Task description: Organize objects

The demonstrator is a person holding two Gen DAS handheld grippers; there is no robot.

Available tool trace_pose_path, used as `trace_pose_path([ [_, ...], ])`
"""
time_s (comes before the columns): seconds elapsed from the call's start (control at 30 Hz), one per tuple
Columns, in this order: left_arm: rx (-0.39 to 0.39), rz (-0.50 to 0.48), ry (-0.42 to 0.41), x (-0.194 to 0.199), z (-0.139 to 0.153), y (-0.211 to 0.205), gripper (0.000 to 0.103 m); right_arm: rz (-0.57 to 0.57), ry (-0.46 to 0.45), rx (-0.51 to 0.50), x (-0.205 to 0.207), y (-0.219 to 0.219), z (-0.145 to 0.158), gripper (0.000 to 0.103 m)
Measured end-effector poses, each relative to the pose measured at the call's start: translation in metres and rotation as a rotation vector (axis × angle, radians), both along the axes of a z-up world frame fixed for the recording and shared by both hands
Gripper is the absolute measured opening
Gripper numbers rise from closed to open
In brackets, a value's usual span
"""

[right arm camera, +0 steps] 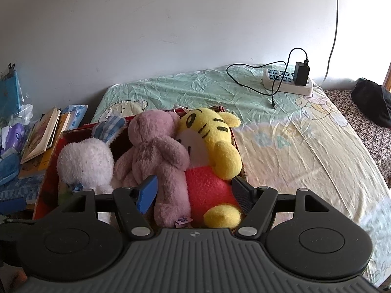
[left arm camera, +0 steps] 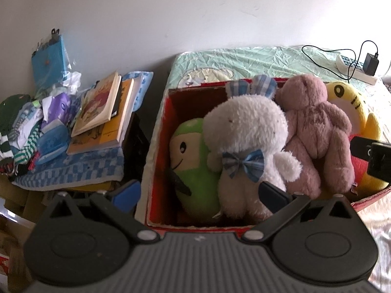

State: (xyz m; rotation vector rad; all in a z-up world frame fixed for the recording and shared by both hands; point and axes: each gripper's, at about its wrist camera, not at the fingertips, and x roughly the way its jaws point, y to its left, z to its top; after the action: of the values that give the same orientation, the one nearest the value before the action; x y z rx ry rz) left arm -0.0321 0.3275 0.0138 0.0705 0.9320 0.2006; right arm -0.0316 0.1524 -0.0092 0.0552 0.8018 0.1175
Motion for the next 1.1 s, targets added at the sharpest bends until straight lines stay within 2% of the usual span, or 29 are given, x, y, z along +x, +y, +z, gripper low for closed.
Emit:
trace_pose_path([
  [1.1,-0.013,-0.017,-0.001,0.0013,-0.0022,0.0015,0.103,0.012,0.007,-0.010,-0.0028,0.0071,-0.0045,0.070],
])
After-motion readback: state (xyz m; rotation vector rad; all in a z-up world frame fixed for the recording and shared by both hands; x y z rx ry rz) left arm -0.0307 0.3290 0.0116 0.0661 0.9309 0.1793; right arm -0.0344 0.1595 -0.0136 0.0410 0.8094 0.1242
